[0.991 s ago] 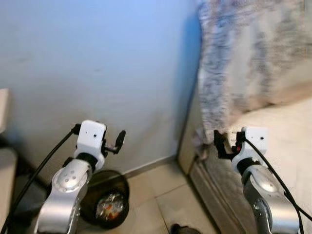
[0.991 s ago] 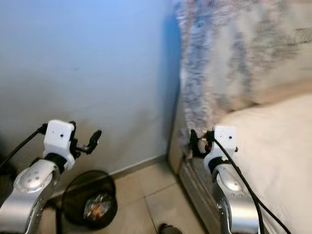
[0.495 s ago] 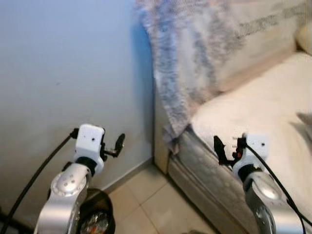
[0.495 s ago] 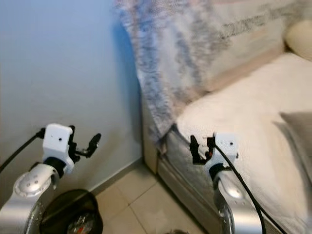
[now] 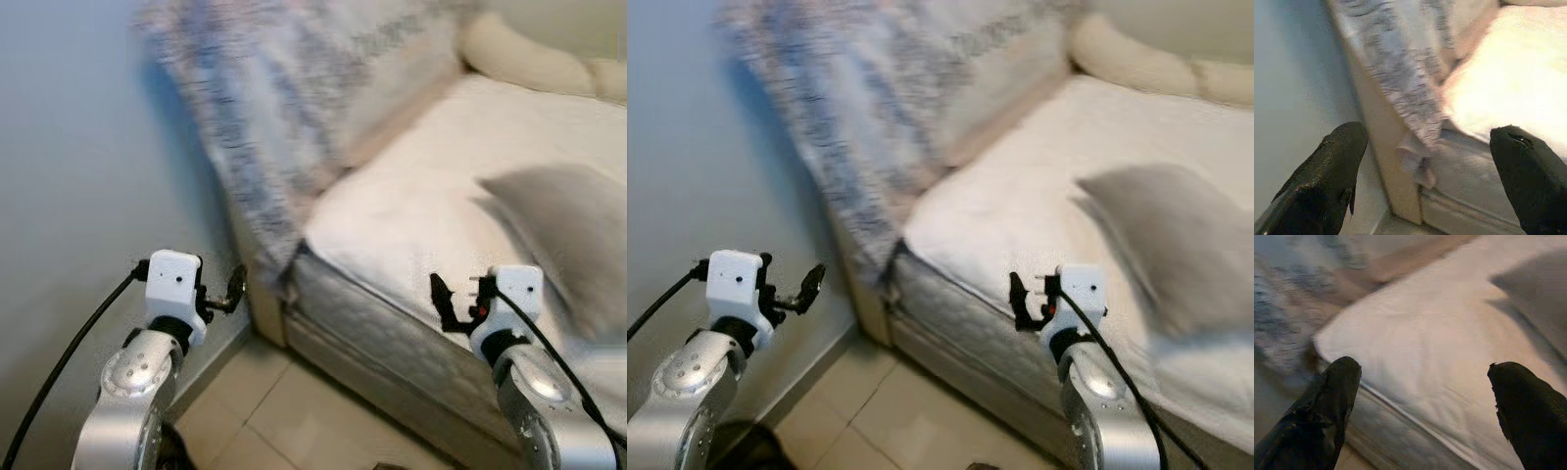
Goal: Clean up the room
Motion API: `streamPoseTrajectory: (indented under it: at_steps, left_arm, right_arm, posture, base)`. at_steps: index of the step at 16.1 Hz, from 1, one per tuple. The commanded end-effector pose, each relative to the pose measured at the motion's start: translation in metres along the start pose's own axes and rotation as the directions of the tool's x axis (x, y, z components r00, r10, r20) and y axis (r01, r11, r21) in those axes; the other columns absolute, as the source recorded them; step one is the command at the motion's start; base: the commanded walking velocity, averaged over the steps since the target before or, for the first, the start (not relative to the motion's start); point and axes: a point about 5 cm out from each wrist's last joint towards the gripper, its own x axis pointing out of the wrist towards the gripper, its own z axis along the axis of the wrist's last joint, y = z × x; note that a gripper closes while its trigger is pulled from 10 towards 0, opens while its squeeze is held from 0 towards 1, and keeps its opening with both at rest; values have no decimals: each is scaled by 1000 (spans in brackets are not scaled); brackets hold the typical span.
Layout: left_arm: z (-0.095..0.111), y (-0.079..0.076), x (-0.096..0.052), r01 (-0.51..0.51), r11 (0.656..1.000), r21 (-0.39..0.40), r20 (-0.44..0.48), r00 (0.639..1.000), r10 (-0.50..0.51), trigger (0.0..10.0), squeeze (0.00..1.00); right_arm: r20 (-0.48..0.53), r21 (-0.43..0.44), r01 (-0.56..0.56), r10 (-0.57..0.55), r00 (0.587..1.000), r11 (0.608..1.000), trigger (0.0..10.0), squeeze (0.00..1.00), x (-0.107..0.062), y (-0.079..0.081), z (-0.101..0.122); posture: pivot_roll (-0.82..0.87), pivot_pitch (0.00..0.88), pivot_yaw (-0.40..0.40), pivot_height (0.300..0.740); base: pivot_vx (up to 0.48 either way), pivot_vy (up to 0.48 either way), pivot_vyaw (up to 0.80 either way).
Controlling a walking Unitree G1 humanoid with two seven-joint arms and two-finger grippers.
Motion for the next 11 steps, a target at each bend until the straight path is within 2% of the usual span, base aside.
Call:
streamPoseTrajectory:
  at_steps: [1,11]
  left_arm:
    - [8,5,-1,-22,999,37,36,999,21,10000,0]
    - [19,0,6,20,999,44,81,996,-24,10000,0]
  right_arm:
    - [12,2,13,-13,1000,1000,10000,0,0,0,3]
    - [54,-30,71,-70,996,997,10000,0,1,0,5]
  posture:
    - [-1,0,30,740]
    - [-14,0,45,740]
  base:
    - [0,0,-744]
    - [0,0,-743]
